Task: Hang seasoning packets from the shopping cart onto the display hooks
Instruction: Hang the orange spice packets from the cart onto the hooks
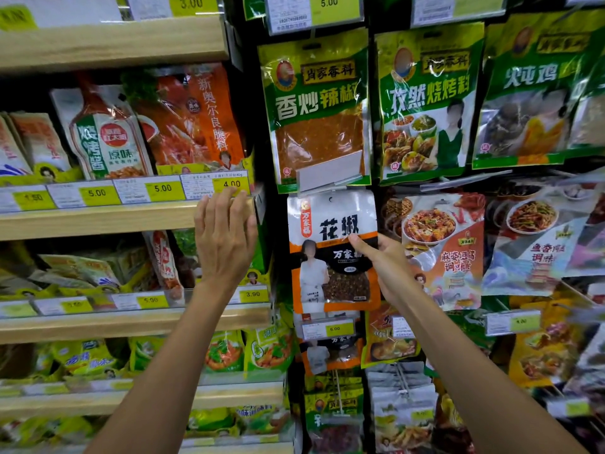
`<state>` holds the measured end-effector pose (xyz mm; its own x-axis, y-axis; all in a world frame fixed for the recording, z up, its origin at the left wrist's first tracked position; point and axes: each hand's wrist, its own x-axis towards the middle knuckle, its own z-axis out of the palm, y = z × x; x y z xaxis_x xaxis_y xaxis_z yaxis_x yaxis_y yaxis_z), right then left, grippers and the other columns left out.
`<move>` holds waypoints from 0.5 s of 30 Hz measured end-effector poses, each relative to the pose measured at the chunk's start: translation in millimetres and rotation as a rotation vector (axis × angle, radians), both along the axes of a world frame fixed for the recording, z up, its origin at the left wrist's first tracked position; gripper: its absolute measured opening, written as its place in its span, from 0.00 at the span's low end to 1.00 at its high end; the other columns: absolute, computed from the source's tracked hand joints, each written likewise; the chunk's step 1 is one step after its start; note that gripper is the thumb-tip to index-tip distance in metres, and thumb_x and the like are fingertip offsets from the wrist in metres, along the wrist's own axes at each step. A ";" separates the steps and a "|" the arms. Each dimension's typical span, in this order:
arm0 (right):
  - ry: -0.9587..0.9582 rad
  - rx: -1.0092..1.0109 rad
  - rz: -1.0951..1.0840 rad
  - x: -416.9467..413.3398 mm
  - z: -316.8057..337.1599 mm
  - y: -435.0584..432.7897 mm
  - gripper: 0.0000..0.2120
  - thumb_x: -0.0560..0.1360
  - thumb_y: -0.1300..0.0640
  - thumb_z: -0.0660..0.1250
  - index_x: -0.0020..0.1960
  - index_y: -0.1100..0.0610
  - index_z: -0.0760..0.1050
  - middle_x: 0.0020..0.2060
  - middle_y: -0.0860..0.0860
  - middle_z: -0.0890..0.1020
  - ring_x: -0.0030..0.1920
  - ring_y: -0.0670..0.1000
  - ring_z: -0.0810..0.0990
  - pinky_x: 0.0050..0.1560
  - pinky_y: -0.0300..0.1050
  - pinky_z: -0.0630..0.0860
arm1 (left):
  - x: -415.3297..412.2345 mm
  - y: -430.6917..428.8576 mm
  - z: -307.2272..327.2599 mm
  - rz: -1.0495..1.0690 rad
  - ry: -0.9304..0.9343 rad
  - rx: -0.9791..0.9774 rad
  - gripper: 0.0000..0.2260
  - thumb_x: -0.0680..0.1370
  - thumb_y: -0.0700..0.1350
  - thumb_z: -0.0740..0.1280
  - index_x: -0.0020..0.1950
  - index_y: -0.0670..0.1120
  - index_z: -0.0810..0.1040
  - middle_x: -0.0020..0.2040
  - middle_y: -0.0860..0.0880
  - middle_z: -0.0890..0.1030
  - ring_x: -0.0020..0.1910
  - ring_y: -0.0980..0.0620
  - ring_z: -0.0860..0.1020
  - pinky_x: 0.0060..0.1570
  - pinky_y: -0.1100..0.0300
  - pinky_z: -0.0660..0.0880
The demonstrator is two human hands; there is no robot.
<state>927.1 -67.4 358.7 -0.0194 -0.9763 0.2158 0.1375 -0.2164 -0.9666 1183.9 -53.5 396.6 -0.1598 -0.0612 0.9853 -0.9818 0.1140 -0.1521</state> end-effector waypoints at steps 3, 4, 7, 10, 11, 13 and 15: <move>0.000 0.021 -0.023 1.7 -0.1 -1.9 0.09 0.73 0.53 0.72 0.45 0.59 0.80 0.43 0.51 0.86 0.47 0.49 0.84 0.47 0.42 0.78 | -2.2 -0.5 -0.1 -0.014 0.016 -0.004 0.13 0.81 0.44 0.56 0.61 0.39 0.72 0.57 0.37 0.77 0.60 0.43 0.69 0.66 0.48 0.62; 0.005 0.028 -0.021 2.7 0.3 -3.1 0.09 0.73 0.53 0.72 0.45 0.59 0.80 0.43 0.51 0.86 0.47 0.49 0.84 0.48 0.42 0.78 | -2.7 -0.7 -0.5 -0.018 0.017 -0.005 0.13 0.81 0.44 0.56 0.61 0.39 0.72 0.57 0.38 0.77 0.60 0.44 0.69 0.66 0.48 0.62; 0.041 0.050 -0.043 7.3 5.7 -10.8 0.09 0.74 0.53 0.71 0.45 0.59 0.80 0.43 0.52 0.85 0.50 0.51 0.83 0.49 0.44 0.77 | -2.7 -0.7 -1.1 -0.032 0.016 -0.002 0.12 0.80 0.43 0.58 0.61 0.39 0.72 0.57 0.38 0.77 0.59 0.44 0.69 0.65 0.48 0.63; 0.084 0.059 -0.083 12.0 14.3 -24.5 0.07 0.74 0.52 0.71 0.43 0.56 0.80 0.47 0.54 0.84 0.53 0.54 0.81 0.59 0.52 0.75 | -2.6 0.2 -0.2 -0.041 0.018 0.005 0.12 0.80 0.43 0.58 0.61 0.39 0.73 0.57 0.37 0.77 0.59 0.43 0.70 0.64 0.46 0.64; 0.093 0.064 -0.099 14.0 16.7 -29.7 0.06 0.74 0.53 0.71 0.42 0.56 0.79 0.47 0.55 0.84 0.53 0.55 0.81 0.60 0.54 0.75 | -3.0 0.7 -0.1 -0.040 0.022 0.007 0.12 0.80 0.43 0.58 0.61 0.39 0.73 0.57 0.37 0.77 0.59 0.43 0.70 0.64 0.46 0.65; 0.102 0.071 -0.144 18.3 19.1 -40.9 0.06 0.74 0.54 0.72 0.41 0.56 0.79 0.47 0.56 0.84 0.52 0.57 0.81 0.61 0.57 0.75 | -4.3 1.9 0.3 -0.034 0.035 0.012 0.12 0.80 0.43 0.58 0.60 0.39 0.73 0.57 0.37 0.77 0.59 0.43 0.70 0.64 0.46 0.65; 0.111 0.079 -0.196 22.6 19.0 -52.0 0.07 0.74 0.55 0.72 0.43 0.58 0.78 0.47 0.58 0.83 0.52 0.59 0.81 0.60 0.57 0.75 | -7.6 4.1 0.7 -0.027 0.057 0.019 0.12 0.80 0.42 0.59 0.59 0.38 0.74 0.57 0.38 0.77 0.58 0.43 0.70 0.64 0.47 0.65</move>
<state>949.7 -119.4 377.7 -0.1906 -0.9700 0.1506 -0.0078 -0.1519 -0.9884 1176.3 -49.5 397.3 -0.1049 -0.0765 0.9915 -0.9854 0.1425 -0.0932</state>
